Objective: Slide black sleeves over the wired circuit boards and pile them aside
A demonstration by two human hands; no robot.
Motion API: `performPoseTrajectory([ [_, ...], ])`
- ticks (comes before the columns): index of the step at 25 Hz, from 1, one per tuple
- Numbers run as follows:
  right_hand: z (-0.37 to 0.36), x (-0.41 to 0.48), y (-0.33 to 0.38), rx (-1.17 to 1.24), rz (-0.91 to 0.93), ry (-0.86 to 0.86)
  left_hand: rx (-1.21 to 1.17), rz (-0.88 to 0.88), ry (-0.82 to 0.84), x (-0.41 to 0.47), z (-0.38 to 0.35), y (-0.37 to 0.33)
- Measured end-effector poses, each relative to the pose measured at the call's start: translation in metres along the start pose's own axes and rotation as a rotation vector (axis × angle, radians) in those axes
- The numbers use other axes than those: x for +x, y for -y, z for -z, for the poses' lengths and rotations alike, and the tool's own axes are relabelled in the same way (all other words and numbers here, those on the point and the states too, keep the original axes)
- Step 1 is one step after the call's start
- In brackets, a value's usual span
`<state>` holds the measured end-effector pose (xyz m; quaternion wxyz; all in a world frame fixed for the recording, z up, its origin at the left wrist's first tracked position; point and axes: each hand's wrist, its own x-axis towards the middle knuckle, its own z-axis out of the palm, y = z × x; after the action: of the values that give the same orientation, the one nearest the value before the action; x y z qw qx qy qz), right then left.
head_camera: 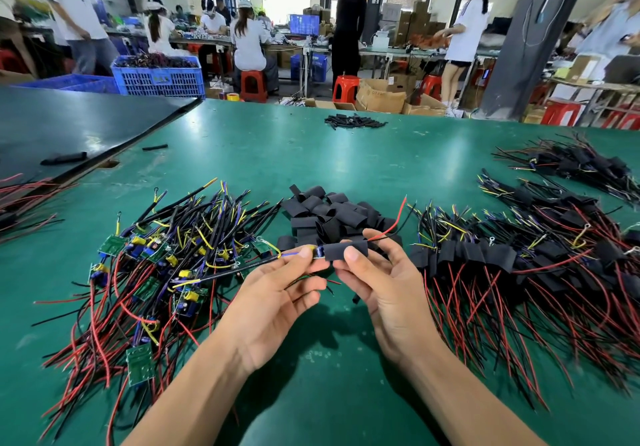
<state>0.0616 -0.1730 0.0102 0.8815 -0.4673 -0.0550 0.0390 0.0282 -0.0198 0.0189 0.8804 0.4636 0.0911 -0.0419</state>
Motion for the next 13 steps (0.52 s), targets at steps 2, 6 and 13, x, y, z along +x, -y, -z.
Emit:
performPoseTrajectory([
  [2,-0.0005,-0.0005,-0.0017,-0.003,-0.012,0.003,0.026,-0.016,-0.004,-0.0006,0.0,0.0005],
  [6,-0.0016,-0.0018,-0.0051,-0.011,-0.003,0.004,0.103,-0.061,-0.01,-0.0019,-0.0012,0.0031],
  [13,-0.0028,-0.0035,-0.0038,-0.035,0.023,0.0,0.12,-0.045,-0.003,-0.0015,0.0001,0.003],
])
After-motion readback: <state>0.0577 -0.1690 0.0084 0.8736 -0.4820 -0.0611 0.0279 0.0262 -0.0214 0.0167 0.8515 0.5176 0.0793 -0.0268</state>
